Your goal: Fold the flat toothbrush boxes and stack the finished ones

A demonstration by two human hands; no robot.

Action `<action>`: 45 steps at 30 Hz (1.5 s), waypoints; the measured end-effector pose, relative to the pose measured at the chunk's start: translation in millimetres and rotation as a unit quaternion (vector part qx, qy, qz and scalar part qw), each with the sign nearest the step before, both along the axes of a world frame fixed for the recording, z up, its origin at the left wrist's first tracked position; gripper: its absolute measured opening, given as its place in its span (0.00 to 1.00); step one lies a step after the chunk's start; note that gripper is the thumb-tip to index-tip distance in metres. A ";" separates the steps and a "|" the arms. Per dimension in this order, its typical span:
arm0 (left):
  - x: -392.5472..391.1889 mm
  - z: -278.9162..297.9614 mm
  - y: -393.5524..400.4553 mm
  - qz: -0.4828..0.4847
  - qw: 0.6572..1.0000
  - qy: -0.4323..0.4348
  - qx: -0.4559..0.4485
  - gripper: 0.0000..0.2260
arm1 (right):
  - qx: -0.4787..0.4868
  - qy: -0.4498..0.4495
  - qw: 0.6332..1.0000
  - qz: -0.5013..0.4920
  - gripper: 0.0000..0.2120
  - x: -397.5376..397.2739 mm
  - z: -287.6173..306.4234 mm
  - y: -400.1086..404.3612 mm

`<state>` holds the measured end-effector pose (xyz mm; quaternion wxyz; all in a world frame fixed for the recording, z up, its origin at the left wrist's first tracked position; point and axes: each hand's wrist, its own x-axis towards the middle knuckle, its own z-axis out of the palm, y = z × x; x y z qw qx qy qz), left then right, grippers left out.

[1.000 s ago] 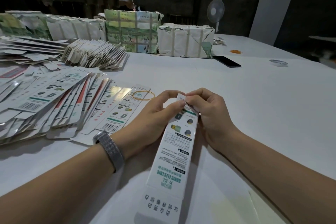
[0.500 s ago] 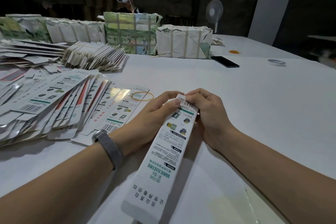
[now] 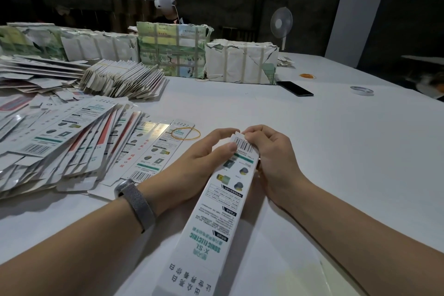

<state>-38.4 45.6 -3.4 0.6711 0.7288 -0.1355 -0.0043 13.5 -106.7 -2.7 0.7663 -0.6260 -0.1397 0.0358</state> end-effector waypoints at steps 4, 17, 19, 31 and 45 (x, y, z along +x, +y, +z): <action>-0.4 2.3 -0.1 -0.005 1.000 -0.005 0.023 0.24 | -0.008 -0.012 1.000 0.004 0.18 -0.9 0.2 -2.0; 8.0 -8.4 5.8 0.054 0.997 -0.003 -0.057 0.07 | -0.011 -0.042 0.999 0.019 0.07 -1.1 -4.3 0.6; 8.3 -10.0 5.1 0.063 0.995 -0.007 -0.078 0.06 | -0.015 -0.047 0.999 0.019 0.05 -0.6 -5.7 1.6; 11.2 -7.7 5.3 0.047 0.995 0.035 -0.081 0.17 | 0.029 0.011 0.998 0.060 0.03 -1.7 -1.4 -2.9; 16.0 -11.7 7.5 0.023 0.996 0.007 -0.090 0.13 | 0.032 0.015 0.998 0.048 0.03 -1.4 -0.1 -0.9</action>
